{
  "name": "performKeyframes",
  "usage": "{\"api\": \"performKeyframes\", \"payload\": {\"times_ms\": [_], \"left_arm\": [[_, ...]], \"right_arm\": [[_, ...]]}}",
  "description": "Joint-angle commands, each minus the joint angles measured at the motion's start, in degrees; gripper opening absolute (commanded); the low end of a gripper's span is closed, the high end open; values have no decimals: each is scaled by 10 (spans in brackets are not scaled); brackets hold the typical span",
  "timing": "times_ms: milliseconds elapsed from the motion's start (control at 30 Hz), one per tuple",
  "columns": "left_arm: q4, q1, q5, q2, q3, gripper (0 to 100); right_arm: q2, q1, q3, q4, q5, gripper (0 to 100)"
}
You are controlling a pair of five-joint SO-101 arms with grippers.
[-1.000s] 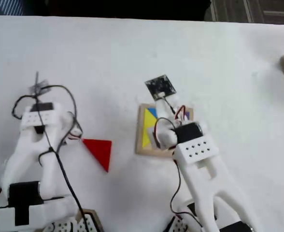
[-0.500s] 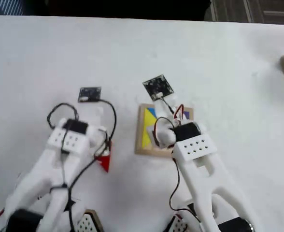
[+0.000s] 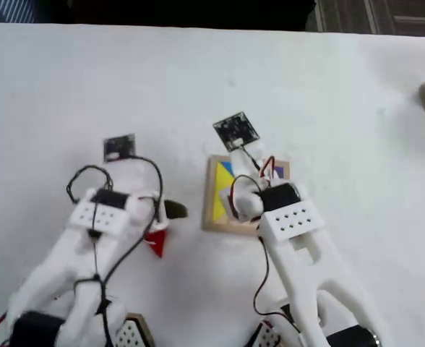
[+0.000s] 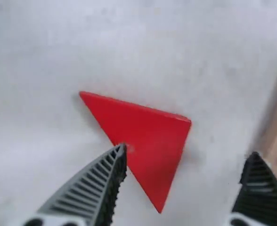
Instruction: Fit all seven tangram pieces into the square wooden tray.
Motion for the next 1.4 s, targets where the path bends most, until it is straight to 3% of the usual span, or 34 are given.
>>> {"api": "performKeyframes", "payload": {"times_ms": [0, 533, 833, 1367], "left_arm": [[9, -40, 12, 73, -65, 386], [68, -6, 11, 276, -200, 384], [-25, -5, 11, 278, -239, 384], [-89, 37, 11, 278, -289, 384]], "right_arm": [[1, 1, -4, -12, 10, 39], [0, 1, -4, -12, 11, 39], [-2, 2, -4, -12, 11, 39], [-2, 3, -4, -12, 11, 39]]}}
